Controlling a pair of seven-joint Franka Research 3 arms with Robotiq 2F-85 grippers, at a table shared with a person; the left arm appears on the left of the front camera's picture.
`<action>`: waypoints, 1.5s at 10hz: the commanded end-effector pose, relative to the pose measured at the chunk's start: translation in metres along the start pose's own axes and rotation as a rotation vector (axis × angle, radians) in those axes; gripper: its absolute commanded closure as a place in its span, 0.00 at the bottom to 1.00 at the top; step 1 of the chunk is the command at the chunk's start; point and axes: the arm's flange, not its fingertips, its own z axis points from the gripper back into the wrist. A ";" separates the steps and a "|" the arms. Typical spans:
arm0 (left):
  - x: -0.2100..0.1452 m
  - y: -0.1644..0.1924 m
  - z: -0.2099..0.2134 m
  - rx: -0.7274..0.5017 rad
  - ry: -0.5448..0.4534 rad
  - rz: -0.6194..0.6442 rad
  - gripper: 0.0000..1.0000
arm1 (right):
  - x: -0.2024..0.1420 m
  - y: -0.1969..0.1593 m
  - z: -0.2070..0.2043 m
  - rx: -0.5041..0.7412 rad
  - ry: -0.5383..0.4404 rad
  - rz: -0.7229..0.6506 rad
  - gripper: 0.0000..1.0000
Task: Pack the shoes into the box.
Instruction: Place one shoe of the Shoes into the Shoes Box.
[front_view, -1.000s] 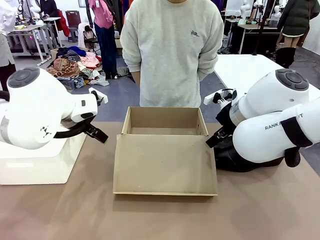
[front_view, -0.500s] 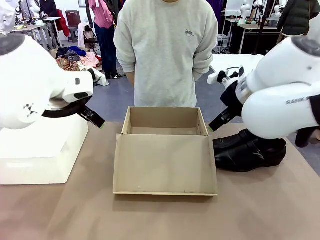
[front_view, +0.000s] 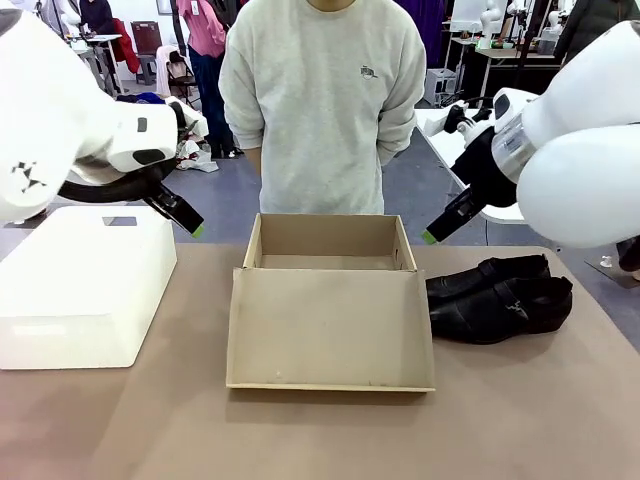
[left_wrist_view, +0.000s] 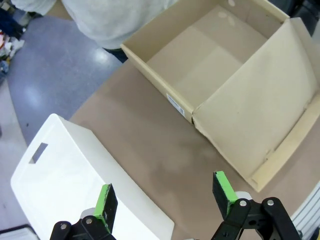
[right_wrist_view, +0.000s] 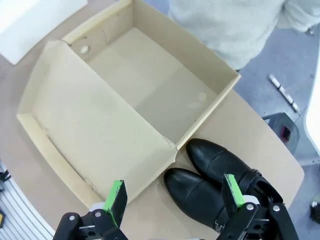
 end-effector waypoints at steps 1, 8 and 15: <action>-0.004 0.017 0.015 -0.105 -0.051 -0.098 0.00 | -0.007 -0.016 0.015 0.123 -0.078 0.057 0.00; -0.010 0.047 0.062 -0.234 -0.226 -0.192 0.00 | -0.006 -0.041 0.049 0.319 -0.240 0.176 0.00; -0.008 0.050 0.086 -0.221 -0.316 -0.207 0.00 | -0.003 -0.044 0.067 0.366 -0.322 0.224 0.00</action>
